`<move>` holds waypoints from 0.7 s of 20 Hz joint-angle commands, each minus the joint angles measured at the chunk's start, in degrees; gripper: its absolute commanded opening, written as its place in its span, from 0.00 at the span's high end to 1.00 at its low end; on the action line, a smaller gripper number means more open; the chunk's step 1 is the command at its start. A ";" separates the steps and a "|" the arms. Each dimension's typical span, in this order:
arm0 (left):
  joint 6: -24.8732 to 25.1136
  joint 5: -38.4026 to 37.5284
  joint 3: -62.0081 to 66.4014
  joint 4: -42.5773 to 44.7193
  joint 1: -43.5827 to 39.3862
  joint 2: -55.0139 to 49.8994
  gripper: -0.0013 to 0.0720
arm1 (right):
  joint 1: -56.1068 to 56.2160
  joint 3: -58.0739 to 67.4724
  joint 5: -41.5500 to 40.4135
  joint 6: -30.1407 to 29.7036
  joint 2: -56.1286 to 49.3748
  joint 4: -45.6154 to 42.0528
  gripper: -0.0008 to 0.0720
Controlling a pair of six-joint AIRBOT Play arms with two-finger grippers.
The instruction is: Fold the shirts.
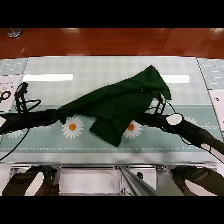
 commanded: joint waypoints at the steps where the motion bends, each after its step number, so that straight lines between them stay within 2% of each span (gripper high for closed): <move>1: 0.02 1.70 1.88 -2.38 0.26 0.02 0.95 | 0.85 3.91 -0.50 -5.38 3.06 -1.07 0.93; 2: 0.07 2.82 3.93 -5.57 0.96 0.04 0.95 | 0.55 6.40 1.31 -7.85 5.68 -2.80 0.93; 4: 0.09 8.11 10.73 -14.71 4.20 0.15 0.95 | -1.29 12.76 6.67 -8.85 12.79 -8.96 0.93; 5: 0.35 13.88 14.97 -20.68 6.40 0.39 0.95 | -2.75 16.57 9.20 -8.79 16.90 -11.96 0.93; 7: 4.28 28.48 22.93 -30.40 10.03 0.85 0.95 | -6.73 23.96 10.88 -8.13 24.94 -16.44 0.93; 8: 6.34 35.91 27.45 -32.17 11.74 0.85 0.95 | -9.55 27.80 10.78 -6.58 28.61 -18.21 0.93; 9: 8.20 40.11 30.91 -32.15 13.09 0.85 0.95 | -12.61 31.32 10.75 -4.57 31.36 -19.43 0.93; 11: 11.39 40.52 36.87 -32.15 15.39 1.05 0.95 | -19.17 37.81 10.75 -0.74 35.34 -20.31 0.93; 14: 15.15 33.97 42.01 -32.15 15.39 3.56 0.95 | -24.96 44.46 14.08 1.66 37.68 -19.65 0.93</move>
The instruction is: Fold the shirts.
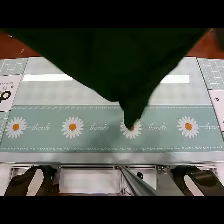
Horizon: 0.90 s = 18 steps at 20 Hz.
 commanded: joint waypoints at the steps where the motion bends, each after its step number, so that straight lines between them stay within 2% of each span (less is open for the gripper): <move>1: 5.38 -1.07 7.34 -2.05 1.36 3.02 0.95 | -6.58 9.22 4.83 3.34 3.87 -1.53 0.93; 4: 5.44 0.61 10.12 -2.03 1.42 7.72 0.95 | -6.78 14.47 5.33 4.61 3.87 -1.60 0.93; 8: 13.00 2.45 14.80 -1.99 1.42 12.15 0.95 | -6.78 19.50 5.27 6.93 3.87 -1.60 0.93; 12: 13.44 2.16 17.77 -1.81 1.42 14.34 0.95 | -6.78 23.87 5.55 8.13 3.87 -1.68 0.93; 14: 13.44 -1.31 19.19 0.68 1.42 15.39 0.95 | -6.78 26.67 6.58 8.63 3.87 -2.89 0.93; 16: 12.72 -7.58 20.59 5.40 1.42 16.65 0.95 | -6.78 30.14 9.75 10.73 3.87 -8.31 0.93; 18: 7.39 -14.60 21.73 12.52 1.42 18.34 0.95 | -6.78 34.53 15.47 14.84 3.87 -18.23 0.93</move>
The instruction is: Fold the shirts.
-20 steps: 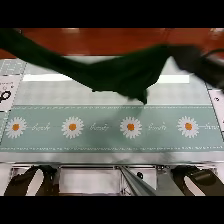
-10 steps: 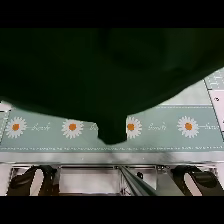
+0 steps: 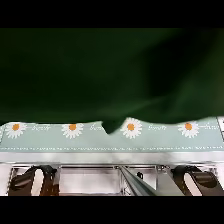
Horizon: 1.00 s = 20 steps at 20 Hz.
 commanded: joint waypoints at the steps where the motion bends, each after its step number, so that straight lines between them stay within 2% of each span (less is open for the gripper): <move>1: -8.52 -12.07 2.36 12.94 0.04 2.71 0.95 | -0.02 7.39 9.38 6.80 0.00 -16.37 0.93; 2: -13.49 -16.70 3.21 18.73 0.04 3.34 0.95 | -0.02 9.51 12.35 8.81 0.00 -22.34 0.93; 4: -20.26 -28.22 5.38 28.00 0.04 3.76 0.95 | -0.02 12.66 16.65 10.12 -0.20 -29.92 0.93; 7: -26.71 -45.00 6.40 30.86 0.04 3.74 0.95 | -0.02 13.88 25.79 10.08 -1.64 -30.69 0.93; 9: -28.52 -53.48 6.32 30.95 0.07 3.39 0.95 | -0.02 13.86 37.33 7.78 -4.52 -30.36 0.93; 12: -28.55 -61.13 5.62 31.56 0.11 0.83 0.95 | -0.02 13.86 52.04 1.16 -12.68 -33.81 0.93; 14: -28.55 -65.64 2.01 31.32 0.11 -2.54 0.95 | -0.02 13.86 56.74 -2.16 -20.20 -34.86 0.93; 15: -28.46 -66.79 -0.79 31.32 0.11 -4.24 0.95 | -0.02 13.86 56.08 -3.10 -24.15 -34.82 0.93; 17: -26.29 -64.35 -8.17 31.32 0.09 -7.08 0.95 | -0.02 13.86 51.69 -3.08 -31.32 -34.36 0.93; 20: -25.83 -51.63 -19.52 27.43 0.09 -11.21 0.95 | -0.02 13.86 44.68 -2.97 -40.92 -33.22 0.93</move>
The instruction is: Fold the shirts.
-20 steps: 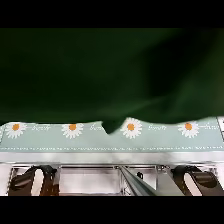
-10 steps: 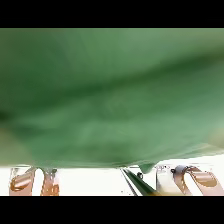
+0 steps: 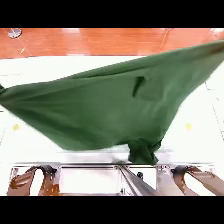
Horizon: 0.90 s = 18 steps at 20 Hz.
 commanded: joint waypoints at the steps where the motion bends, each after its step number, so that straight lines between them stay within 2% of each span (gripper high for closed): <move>1: 1.99 12.39 -12.02 -6.80 0.04 -5.49 0.95 | -0.07 0.07 -5.86 -1.16 -11.47 0.85 0.93; 3: 4.66 21.79 -17.18 -14.47 -0.42 -9.64 0.95 | -0.07 0.07 -9.97 -1.16 -16.24 3.10 0.93; 5: 8.07 28.59 -20.52 -17.14 -2.93 -15.19 0.95 | -0.07 0.07 -14.21 -1.14 -19.98 5.01 0.93; 8: 14.47 30.40 -21.55 -17.14 -7.48 -25.07 0.95 | -0.07 0.07 -18.80 -0.87 -23.85 6.27 0.93; 10: 16.87 31.04 -21.55 -17.14 -9.90 -32.04 0.95 | 0.00 0.07 -19.34 -0.46 -26.43 7.21 0.93; 13: 16.87 31.21 -21.55 -17.14 -12.74 -41.24 0.95 | 0.07 0.07 -15.54 0.55 -30.60 7.19 0.93; 18: 16.65 31.19 -21.55 -17.16 -15.82 -49.86 0.95 | 0.07 0.07 -3.26 0.63 -38.14 6.99 0.93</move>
